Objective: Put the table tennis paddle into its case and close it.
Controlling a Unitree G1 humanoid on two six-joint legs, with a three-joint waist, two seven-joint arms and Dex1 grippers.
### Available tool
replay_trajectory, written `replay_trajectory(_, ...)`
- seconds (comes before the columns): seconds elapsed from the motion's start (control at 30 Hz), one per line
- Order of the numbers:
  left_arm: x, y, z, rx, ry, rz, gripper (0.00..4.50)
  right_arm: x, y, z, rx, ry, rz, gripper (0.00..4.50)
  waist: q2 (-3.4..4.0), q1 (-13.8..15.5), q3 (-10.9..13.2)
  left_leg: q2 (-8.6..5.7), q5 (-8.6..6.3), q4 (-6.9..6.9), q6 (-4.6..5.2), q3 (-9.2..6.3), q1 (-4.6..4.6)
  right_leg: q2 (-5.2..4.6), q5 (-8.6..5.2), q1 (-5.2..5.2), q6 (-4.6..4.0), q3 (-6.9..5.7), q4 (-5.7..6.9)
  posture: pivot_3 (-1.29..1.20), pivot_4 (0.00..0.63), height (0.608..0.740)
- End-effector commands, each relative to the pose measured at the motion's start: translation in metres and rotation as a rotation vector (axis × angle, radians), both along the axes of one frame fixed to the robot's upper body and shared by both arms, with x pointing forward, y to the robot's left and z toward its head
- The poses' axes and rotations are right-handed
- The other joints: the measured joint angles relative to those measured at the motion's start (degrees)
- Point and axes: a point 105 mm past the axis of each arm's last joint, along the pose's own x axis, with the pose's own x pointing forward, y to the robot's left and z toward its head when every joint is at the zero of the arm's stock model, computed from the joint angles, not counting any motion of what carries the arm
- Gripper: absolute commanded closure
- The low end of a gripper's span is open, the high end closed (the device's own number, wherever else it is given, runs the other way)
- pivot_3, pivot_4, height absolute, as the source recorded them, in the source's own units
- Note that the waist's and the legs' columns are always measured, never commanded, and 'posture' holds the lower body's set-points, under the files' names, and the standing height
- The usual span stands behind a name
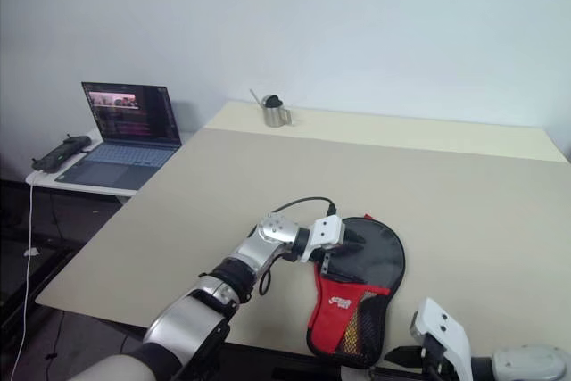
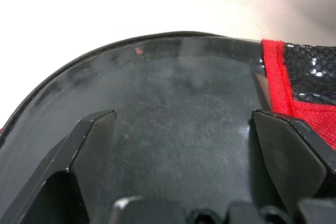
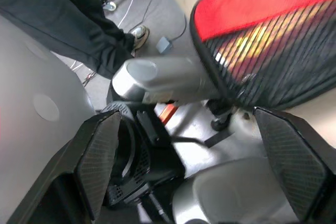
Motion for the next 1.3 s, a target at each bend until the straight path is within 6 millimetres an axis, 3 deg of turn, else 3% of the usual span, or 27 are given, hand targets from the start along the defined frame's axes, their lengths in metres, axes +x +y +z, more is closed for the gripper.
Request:
replay_trajectory(0.03, -0.014, 0.011, -0.032, 0.093, 0.086, -0.006, 0.00, 0.037, -0.004, 0.019, 0.023, -0.158, -0.038, 0.04, -0.03, -0.2, 0.0, 0.01, 0.00, -0.01, 0.00, 0.01, 0.01, -0.01, 0.00, -0.01, 0.00, 0.01, 0.00, 0.00, 0.150, 0.740)
replay_trajectory(0.13, -0.010, 0.024, -0.020, 0.041, 0.080, 0.033, 0.00, 0.077, -0.007, 0.030, 0.058, -0.276, -0.093, 0.04, 0.01, -0.4, 0.1, 0.05, 0.00, -0.05, 0.00, 0.06, 0.01, -0.19, -0.02, -0.04, -0.05, 0.04, 0.02, 0.00, 0.150, 0.740)
replay_trajectory(0.3, -0.012, 0.045, 0.004, -0.039, 0.060, 0.093, 0.00, 0.127, -0.010, 0.039, 0.105, -0.413, -0.158, 0.04, 0.10, -1.4, 0.4, 0.21, 0.00, -0.18, -0.01, 0.00, -0.30, 0.27, 0.07, -0.27, -0.51, 0.04, 0.24, 0.00, 0.150, 0.740)
replay_trajectory(0.4, -0.016, 0.056, 0.023, -0.095, 0.052, 0.137, 0.00, 0.145, -0.008, 0.041, 0.131, -0.472, -0.156, 0.04, 0.42, -2.0, 0.6, 0.23, 0.00, -0.20, -0.01, 0.05, -0.59, 0.34, 0.01, -0.70, -0.62, 0.11, 0.41, 0.00, 0.150, 0.740)
replay_trajectory(0.57, -0.025, 0.074, 0.047, -0.164, 0.060, 0.228, 0.00, 0.160, -0.004, 0.042, 0.167, -0.549, -0.122, 0.04, 0.63, -2.0, 1.1, 0.23, 0.03, -0.07, -0.05, 0.03, -0.96, 0.35, -0.19, -1.29, -0.87, 0.09, 1.12, 0.00, 0.150, 0.740)
replay_trajectory(0.73, -0.028, 0.112, 0.071, -0.249, 0.040, 0.454, 0.00, 0.178, -0.008, 0.038, 0.166, -0.594, -0.081, 0.04, 0.72, -2.1, 1.4, 0.25, 0.12, -0.04, -0.19, -0.01, -0.86, 0.35, -0.16, -1.25, -0.88, 0.07, 1.28, 0.00, 0.150, 0.740)
replay_trajectory(1.0, -0.017, 0.142, 0.089, -0.284, -0.080, 0.713, 0.00, 0.205, -0.054, 0.042, 0.101, -0.614, -0.186, 0.04, 0.74, -1.7, 1.5, 0.21, 0.17, 0.00, -0.26, 0.01, -0.86, 0.31, -0.13, -1.22, -0.88, 0.07, 1.26, 0.00, 0.150, 0.740)
replay_trajectory(1.1, -0.012, 0.145, 0.088, -0.266, -0.106, 0.746, 0.00, 0.212, -0.071, 0.045, 0.066, -0.627, -0.221, 0.04, 0.78, -1.7, 1.6, 0.21, 0.16, -0.04, -0.26, 0.05, -0.85, 0.29, -0.13, -1.24, -0.89, 0.09, 1.25, 0.00, 0.150, 0.740)
replay_trajectory(1.3, -0.009, 0.141, 0.082, -0.254, -0.109, 0.729, 0.00, 0.211, -0.076, 0.048, 0.050, -0.615, -0.232, 0.04, 0.83, -1.7, 1.6, 0.23, 0.17, -0.04, -0.27, 0.07, -0.85, 0.31, -0.13, -1.25, -0.89, 0.11, 1.27, 0.00, 0.150, 0.740)
